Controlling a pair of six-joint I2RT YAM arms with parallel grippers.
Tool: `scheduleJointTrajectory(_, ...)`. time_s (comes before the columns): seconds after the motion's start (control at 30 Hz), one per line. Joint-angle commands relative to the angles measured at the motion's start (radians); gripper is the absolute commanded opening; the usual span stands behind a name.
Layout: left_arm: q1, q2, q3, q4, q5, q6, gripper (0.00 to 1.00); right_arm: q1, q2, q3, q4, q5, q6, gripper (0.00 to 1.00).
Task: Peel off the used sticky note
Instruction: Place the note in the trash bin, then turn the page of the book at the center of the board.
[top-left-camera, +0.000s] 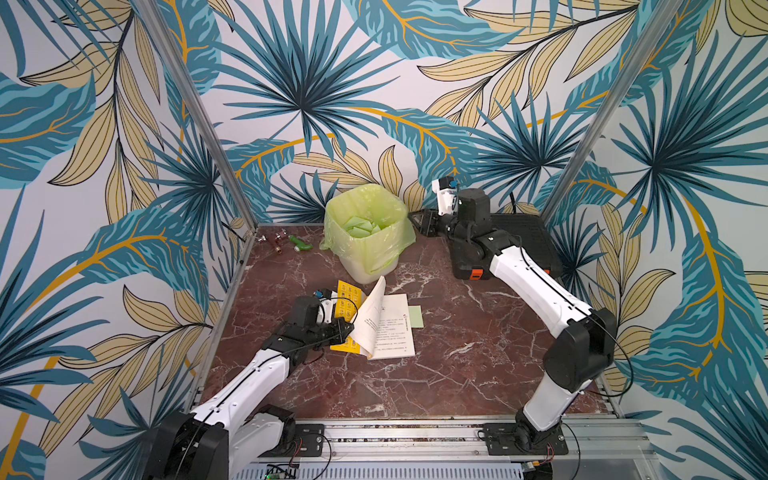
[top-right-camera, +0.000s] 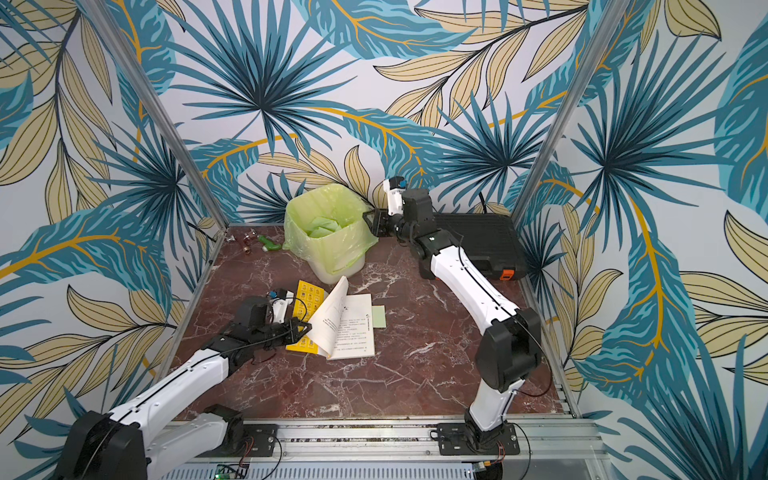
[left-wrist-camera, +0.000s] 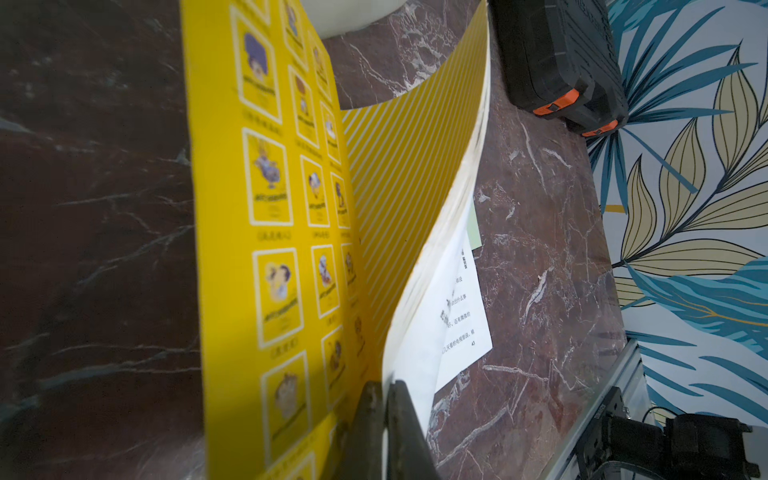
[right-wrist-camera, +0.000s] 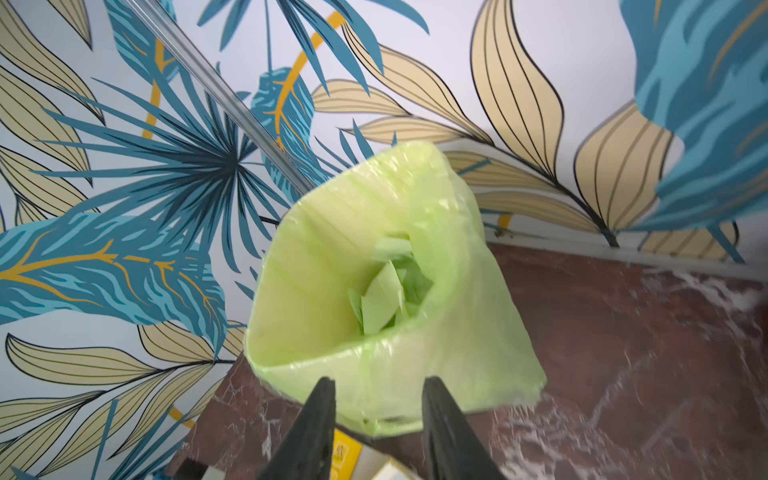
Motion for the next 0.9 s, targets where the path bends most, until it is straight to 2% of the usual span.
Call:
scheduleJointTrajectory(0.0,0.004,-0.018,-0.011,0.008,-0.063,0.002,0.0,0.002,-0.059,-0.184,-0.086,-0.059,0.024,0.4)
scheduleJointTrajectory(0.2,0.01,-0.026,-0.015,0.006,-0.087,0.001,0.0,0.0,-0.093,-0.468,-0.06,-0.141,0.04,0.4)
scheduleJointTrajectory(0.33,0.019,-0.021,-0.021,0.002,-0.099,-0.003,0.0,-0.013,-0.038,-0.555,0.018,-0.169,0.043,0.41)
scheduleJointTrajectory(0.47,0.023,-0.02,-0.029,0.006,-0.098,-0.008,0.0,-0.033,0.037,-0.583,0.092,-0.165,0.029,0.42)
scheduleJointTrajectory(0.63,0.026,-0.022,-0.035,0.005,-0.096,-0.012,0.0,-0.048,0.165,-0.544,0.155,-0.236,0.032,0.42)
scheduleJointTrajectory(0.87,0.027,-0.02,-0.052,0.017,-0.095,-0.021,0.0,-0.063,0.24,-0.509,0.157,-0.218,0.008,0.43)
